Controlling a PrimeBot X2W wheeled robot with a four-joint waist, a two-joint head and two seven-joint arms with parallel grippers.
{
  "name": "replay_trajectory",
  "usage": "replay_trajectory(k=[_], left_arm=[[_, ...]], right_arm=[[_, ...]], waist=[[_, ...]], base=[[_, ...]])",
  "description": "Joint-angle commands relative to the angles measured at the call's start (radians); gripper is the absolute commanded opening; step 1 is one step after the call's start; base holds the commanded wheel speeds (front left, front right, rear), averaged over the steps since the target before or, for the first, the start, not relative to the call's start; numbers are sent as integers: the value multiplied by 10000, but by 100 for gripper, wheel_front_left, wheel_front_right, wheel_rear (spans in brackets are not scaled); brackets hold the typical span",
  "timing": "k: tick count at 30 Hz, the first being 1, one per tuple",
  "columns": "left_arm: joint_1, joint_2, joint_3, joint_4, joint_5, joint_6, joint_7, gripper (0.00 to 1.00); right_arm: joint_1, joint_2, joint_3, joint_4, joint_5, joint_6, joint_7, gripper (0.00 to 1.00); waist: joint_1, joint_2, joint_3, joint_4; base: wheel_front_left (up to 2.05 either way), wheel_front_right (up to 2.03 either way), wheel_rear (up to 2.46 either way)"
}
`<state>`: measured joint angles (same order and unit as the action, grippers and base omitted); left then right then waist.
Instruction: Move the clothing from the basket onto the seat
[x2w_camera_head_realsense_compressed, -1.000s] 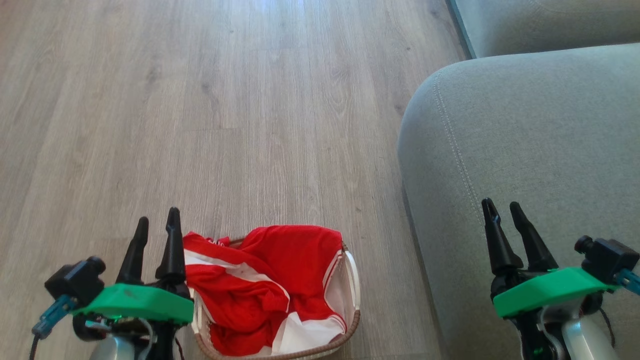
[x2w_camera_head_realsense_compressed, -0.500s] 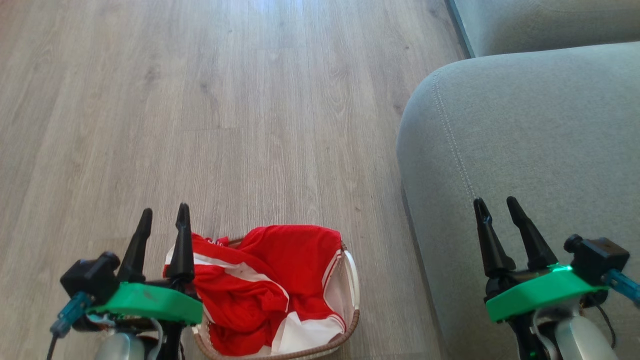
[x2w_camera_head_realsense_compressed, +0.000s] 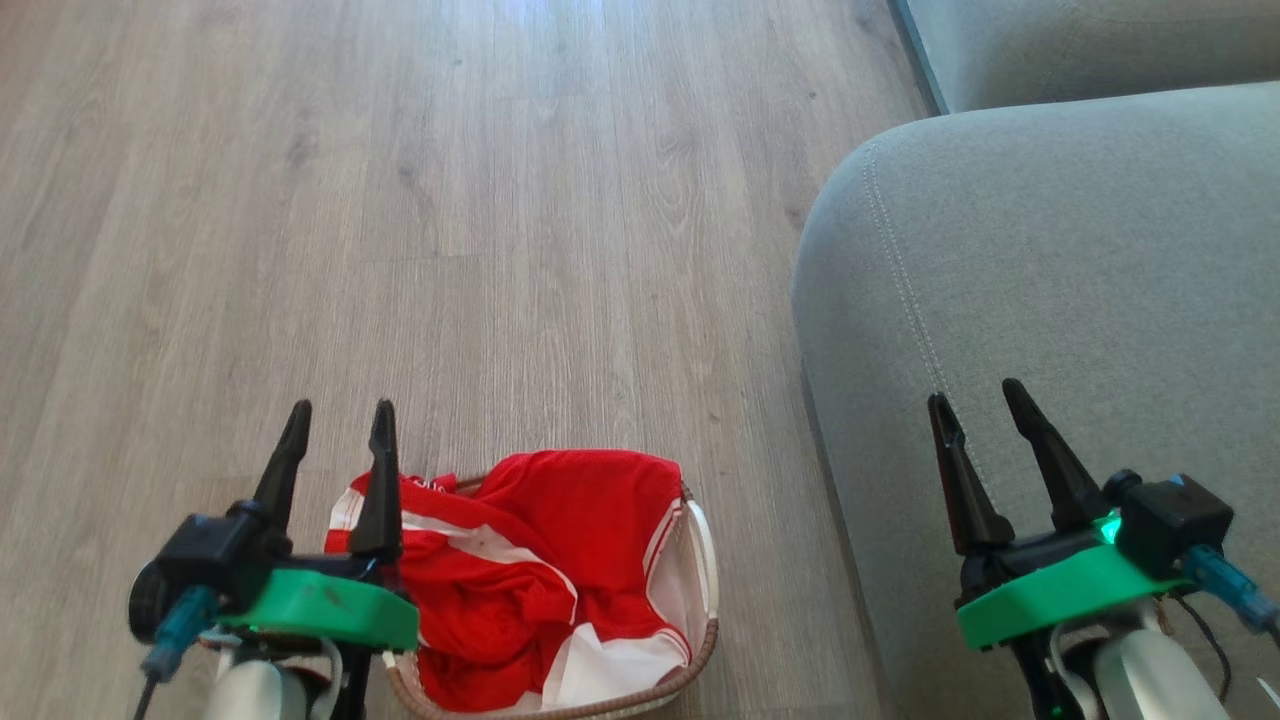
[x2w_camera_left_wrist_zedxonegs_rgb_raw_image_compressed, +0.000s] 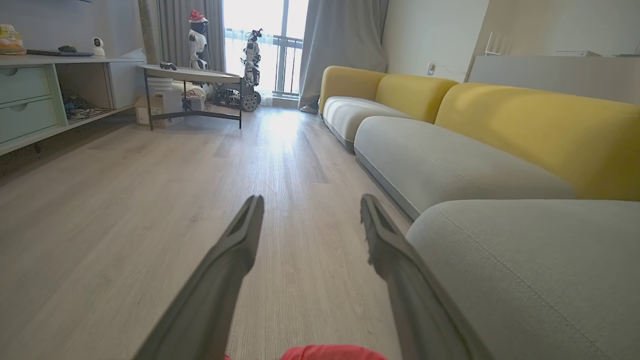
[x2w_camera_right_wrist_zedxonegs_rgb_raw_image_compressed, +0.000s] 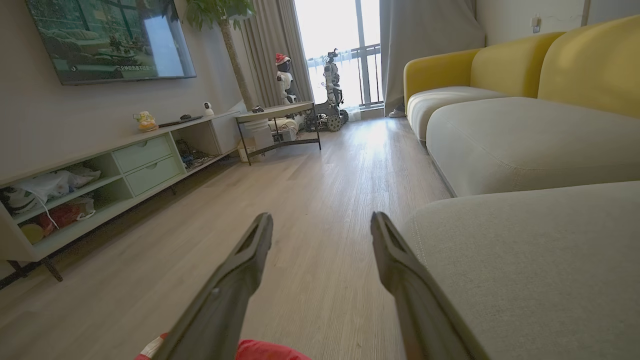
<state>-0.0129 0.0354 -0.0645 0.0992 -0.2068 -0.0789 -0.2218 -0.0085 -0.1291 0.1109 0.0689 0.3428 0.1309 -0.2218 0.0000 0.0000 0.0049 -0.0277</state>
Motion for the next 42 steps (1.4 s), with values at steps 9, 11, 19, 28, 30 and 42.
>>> replay_trajectory(k=[9,11,19,28,30,42], left_arm=[[-320,149,66,-619,1362,110,-400,100],[-313,149,60,-625,1360,119,-400,100],[-309,149,51,-630,1355,140,-400,100],[-309,149,70,-597,1328,141,-400,100],[-307,149,71,-596,1305,144,-400,100],[-403,149,43,-455,1256,140,-400,100]], right_arm=[[-350,-249,444,-625,-1243,-2,-400,100],[-346,-245,443,-626,-1246,-2,-400,100],[-337,-224,415,-640,-1267,-2,-400,100],[-339,-232,404,-626,-1231,-2,-400,100],[-343,-231,402,-612,-1198,-2,-400,100],[-497,-312,471,-628,-1146,-2,-400,100]], waist=[[0,0,10,-21],[0,0,7,-24],[0,0,27,-27],[0,0,51,-40],[0,0,64,-50],[0,0,398,-249]], base=[[0,0,0],[0,0,0],[0,0,0],[0,0,0],[0,0,0],[0,0,0]])
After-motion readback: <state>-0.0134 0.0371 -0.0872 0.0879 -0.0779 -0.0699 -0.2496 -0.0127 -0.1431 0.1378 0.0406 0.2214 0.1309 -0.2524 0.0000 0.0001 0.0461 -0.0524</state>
